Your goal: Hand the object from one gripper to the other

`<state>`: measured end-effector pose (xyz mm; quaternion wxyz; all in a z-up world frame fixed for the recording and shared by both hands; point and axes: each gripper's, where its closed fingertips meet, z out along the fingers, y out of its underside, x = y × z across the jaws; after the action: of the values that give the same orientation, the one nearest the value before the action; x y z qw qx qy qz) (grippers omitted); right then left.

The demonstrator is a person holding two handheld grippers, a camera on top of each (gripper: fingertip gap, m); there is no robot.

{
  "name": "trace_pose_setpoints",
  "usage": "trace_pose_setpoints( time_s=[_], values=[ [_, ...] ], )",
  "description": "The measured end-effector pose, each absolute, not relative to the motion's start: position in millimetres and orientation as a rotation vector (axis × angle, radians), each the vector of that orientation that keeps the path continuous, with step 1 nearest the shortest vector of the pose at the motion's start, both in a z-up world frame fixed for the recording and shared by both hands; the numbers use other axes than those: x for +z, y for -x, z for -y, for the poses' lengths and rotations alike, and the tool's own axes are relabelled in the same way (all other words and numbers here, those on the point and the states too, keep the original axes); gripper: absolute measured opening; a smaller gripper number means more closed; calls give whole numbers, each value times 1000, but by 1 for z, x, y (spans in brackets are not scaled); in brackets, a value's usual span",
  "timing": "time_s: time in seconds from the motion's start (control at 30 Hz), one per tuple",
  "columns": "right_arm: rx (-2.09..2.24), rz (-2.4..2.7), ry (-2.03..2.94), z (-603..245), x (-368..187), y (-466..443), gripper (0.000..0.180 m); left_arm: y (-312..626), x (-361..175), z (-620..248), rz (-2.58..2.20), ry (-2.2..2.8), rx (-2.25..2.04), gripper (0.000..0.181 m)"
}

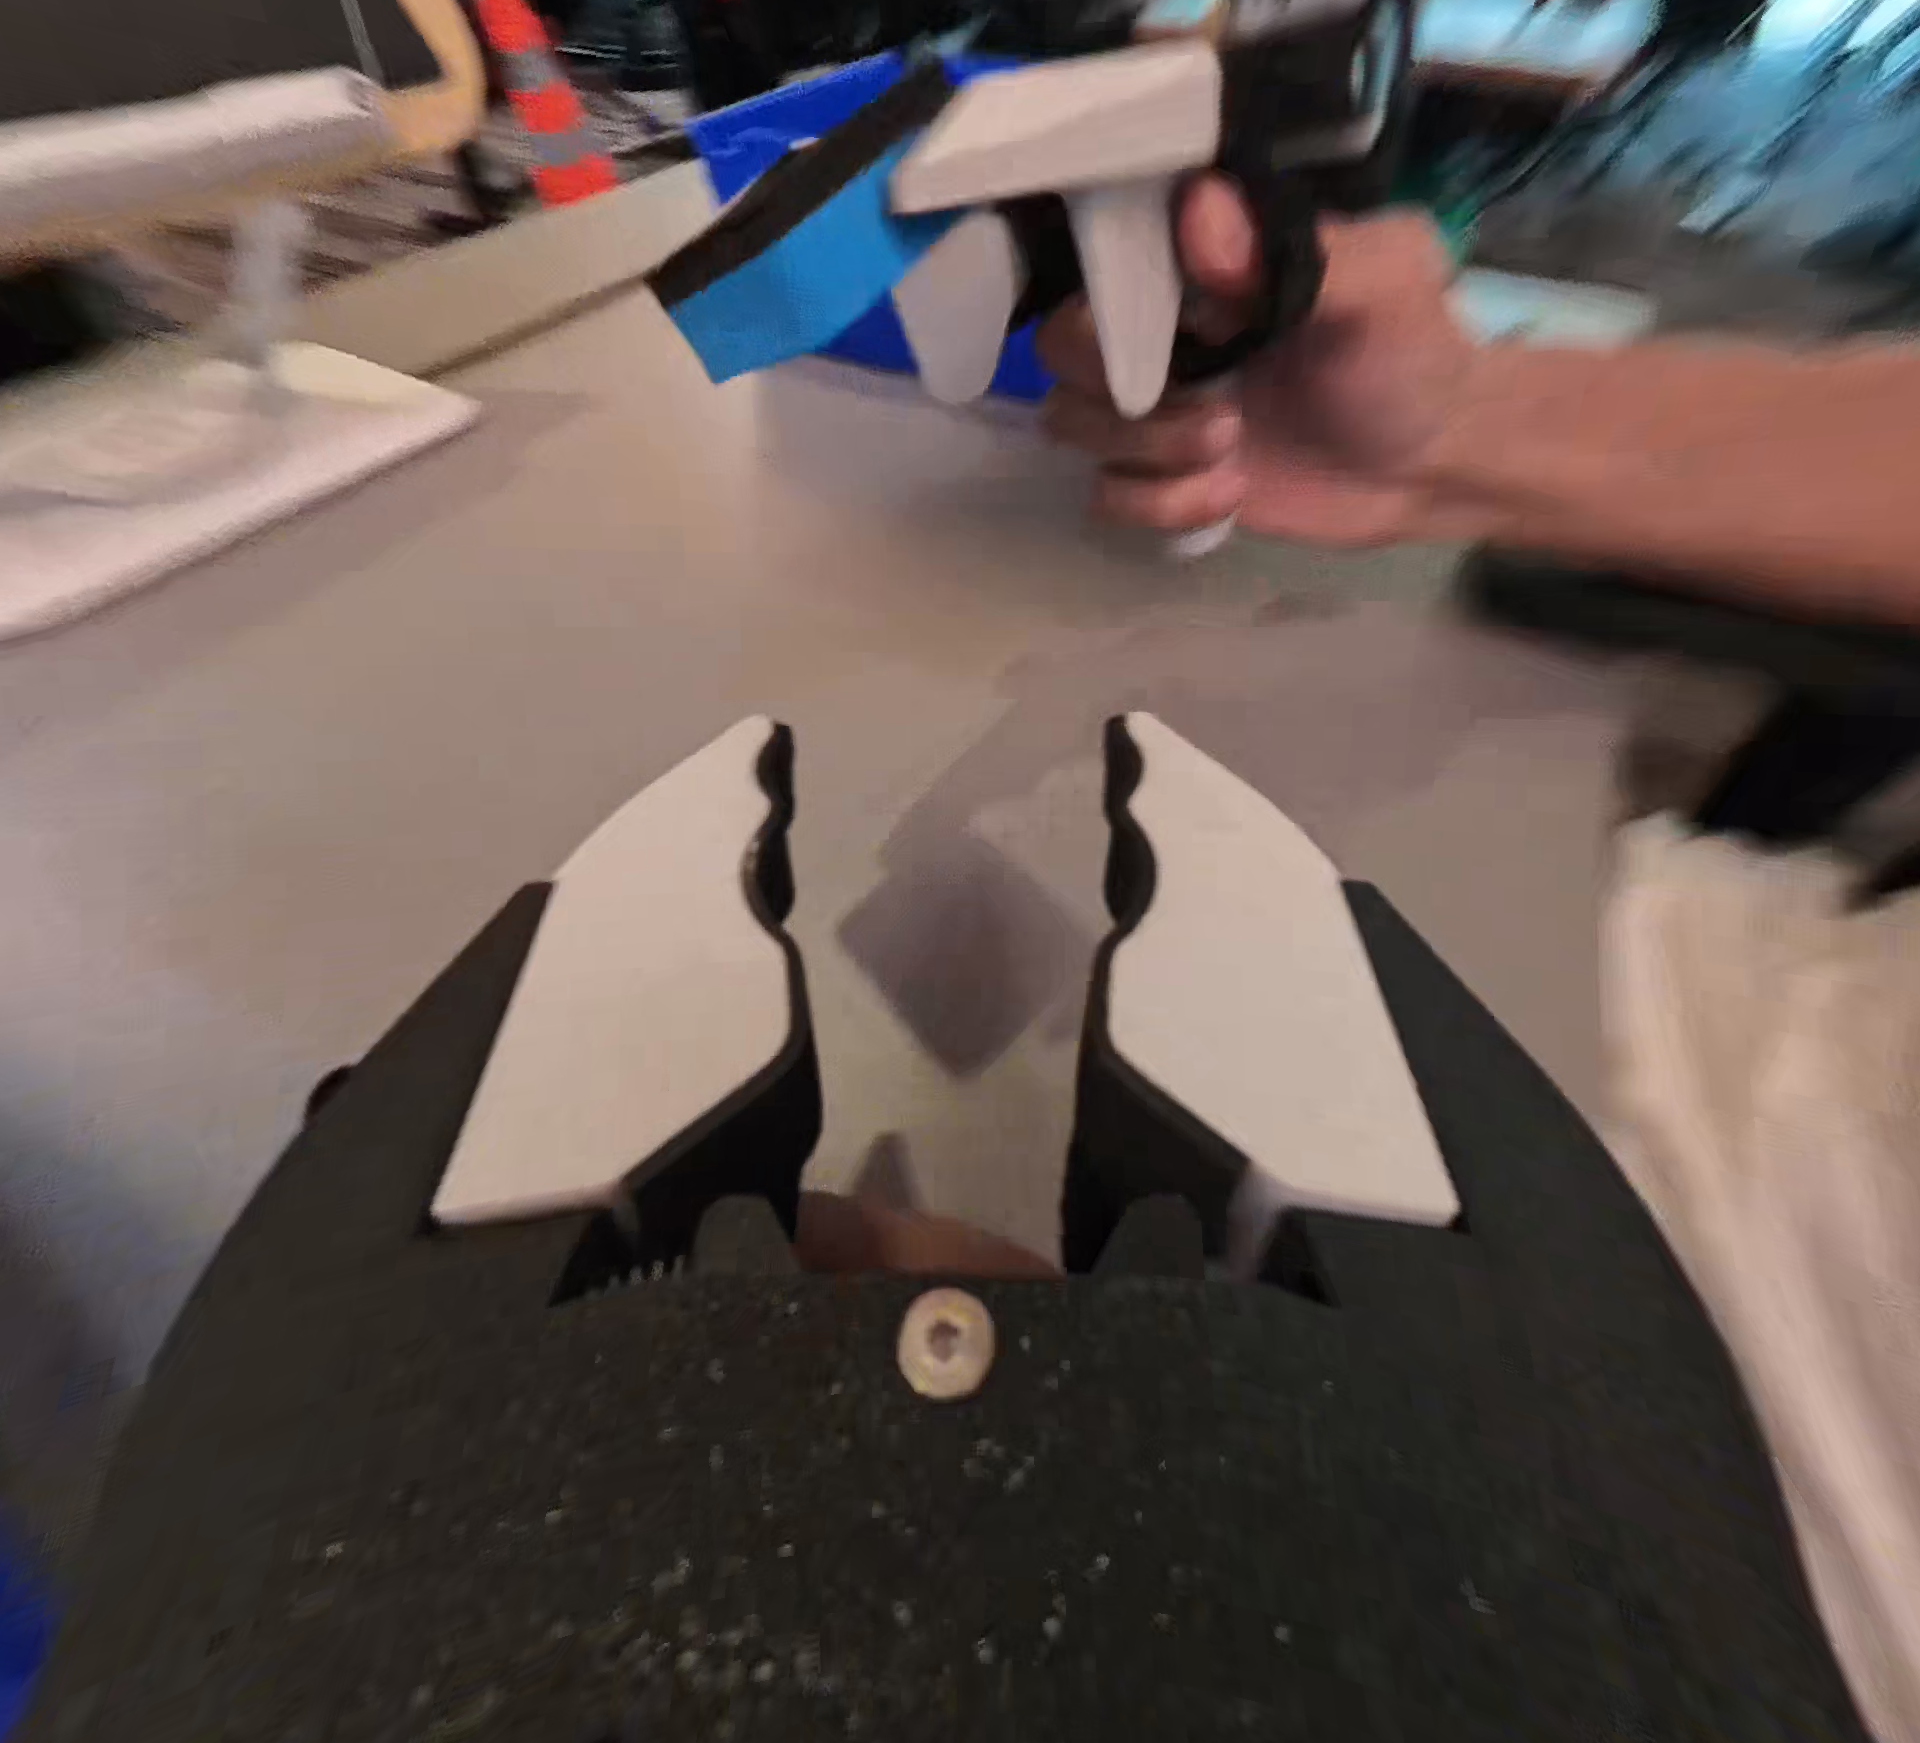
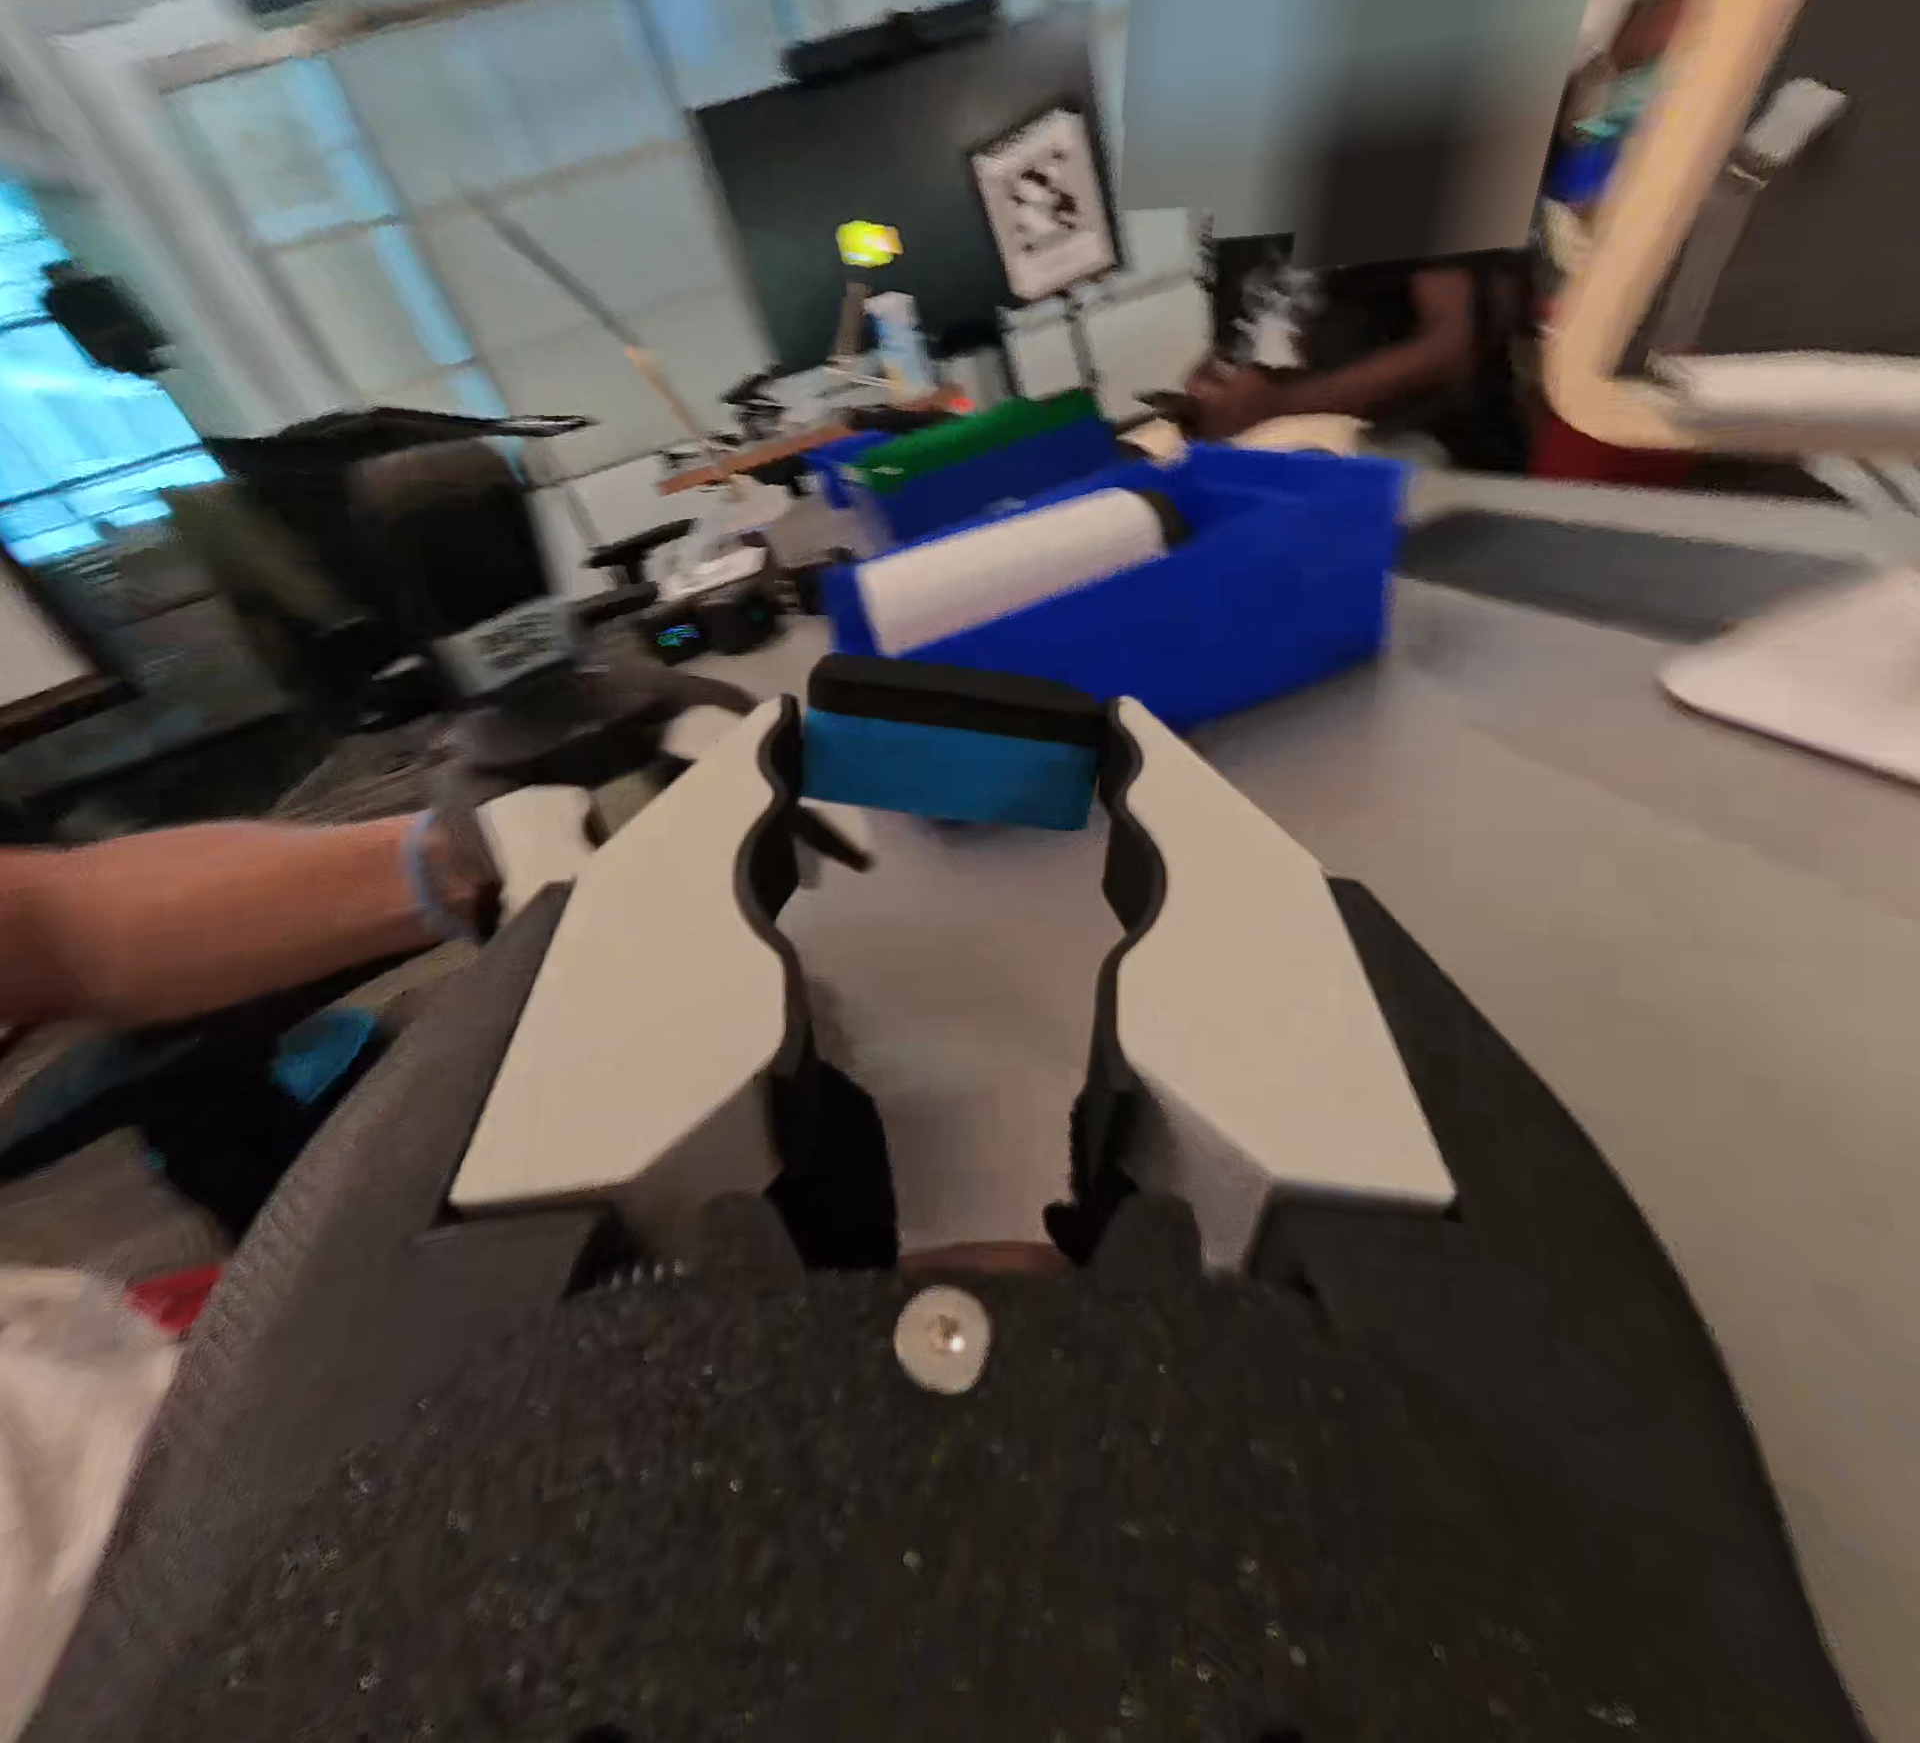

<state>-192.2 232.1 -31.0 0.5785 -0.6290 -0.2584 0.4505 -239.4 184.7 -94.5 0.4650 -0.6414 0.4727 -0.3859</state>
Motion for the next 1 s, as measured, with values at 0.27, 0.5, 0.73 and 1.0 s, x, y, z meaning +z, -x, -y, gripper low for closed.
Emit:
trace_pose_setpoints(
  time_s=[0.27,0.5,0.73,1.0],
  values=[
    [1330,837,1374,-182,-27,236,57,249,-48,-179,-945,1480,-1370,70],
    [1354,894,1421,-175,-41,254,58,246,-49,-169,-997,1442,-1385,56],
    [1347,789,1536,-195,-54,244,63,255,-55,-196,-962,1469,-1126,55],
    [989,645,1720,-237,-85,225,68,273,-85,-234,-1214,1353,-93,56]
  ],
)
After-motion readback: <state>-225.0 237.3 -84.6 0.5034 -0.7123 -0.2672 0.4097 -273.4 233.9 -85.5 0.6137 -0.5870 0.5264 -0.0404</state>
